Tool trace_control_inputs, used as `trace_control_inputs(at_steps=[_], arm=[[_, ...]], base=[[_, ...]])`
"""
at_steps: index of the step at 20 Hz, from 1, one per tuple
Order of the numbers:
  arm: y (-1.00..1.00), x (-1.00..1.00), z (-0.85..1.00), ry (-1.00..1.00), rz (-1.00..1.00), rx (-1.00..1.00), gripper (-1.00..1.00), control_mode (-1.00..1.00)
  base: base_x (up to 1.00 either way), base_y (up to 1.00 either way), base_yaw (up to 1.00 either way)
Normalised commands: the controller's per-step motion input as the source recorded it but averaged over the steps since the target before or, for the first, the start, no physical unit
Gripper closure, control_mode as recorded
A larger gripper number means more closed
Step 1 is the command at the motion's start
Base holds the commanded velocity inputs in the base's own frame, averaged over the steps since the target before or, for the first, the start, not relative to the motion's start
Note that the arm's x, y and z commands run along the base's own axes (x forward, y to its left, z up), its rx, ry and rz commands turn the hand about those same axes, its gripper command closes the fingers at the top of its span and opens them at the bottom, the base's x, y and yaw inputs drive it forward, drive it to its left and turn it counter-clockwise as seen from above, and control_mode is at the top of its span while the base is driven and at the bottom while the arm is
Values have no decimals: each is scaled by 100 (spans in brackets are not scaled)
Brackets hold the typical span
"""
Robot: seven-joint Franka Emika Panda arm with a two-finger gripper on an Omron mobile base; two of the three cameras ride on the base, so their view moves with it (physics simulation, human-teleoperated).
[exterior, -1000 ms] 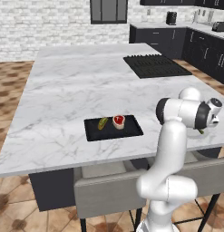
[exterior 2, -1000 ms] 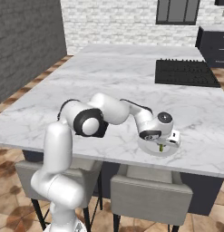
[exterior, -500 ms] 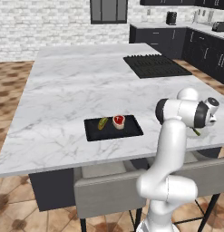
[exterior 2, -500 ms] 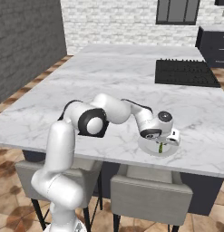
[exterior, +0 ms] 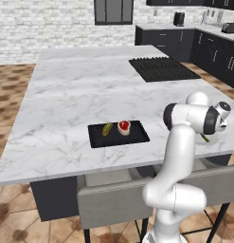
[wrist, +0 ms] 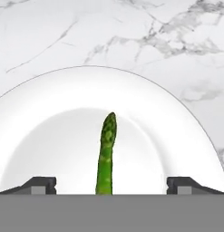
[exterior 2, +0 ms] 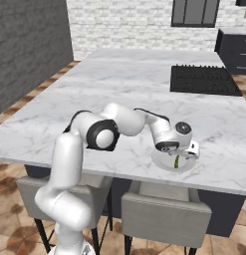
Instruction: Create a steak meal by picking up the steak and asparagus from the tray and placing them on the plate. Leave the tacos on the tray.
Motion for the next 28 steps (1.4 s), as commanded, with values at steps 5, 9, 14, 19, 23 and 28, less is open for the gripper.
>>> trace_control_inputs(at_steps=[5, 9, 14, 19, 23, 28], arm=[[21, -39, 44, -18, 0, 0, -100, -100], [66, -28, 56, -19, 0, 0, -100, -100], [98, -25, 45, -3, 0, -3, -100, -100], [100, -6, 50, 0, 0, -4, -100, -100], [100, 0, 47, 4, 1, -6, -100, -100], [100, 0, 29, 11, 2, -9, -100, -100]], base=[[0, 0, 0], [0, 0, 0], [0, 0, 0], [0, 0, 0], [0, 0, 0], [0, 0, 0]])
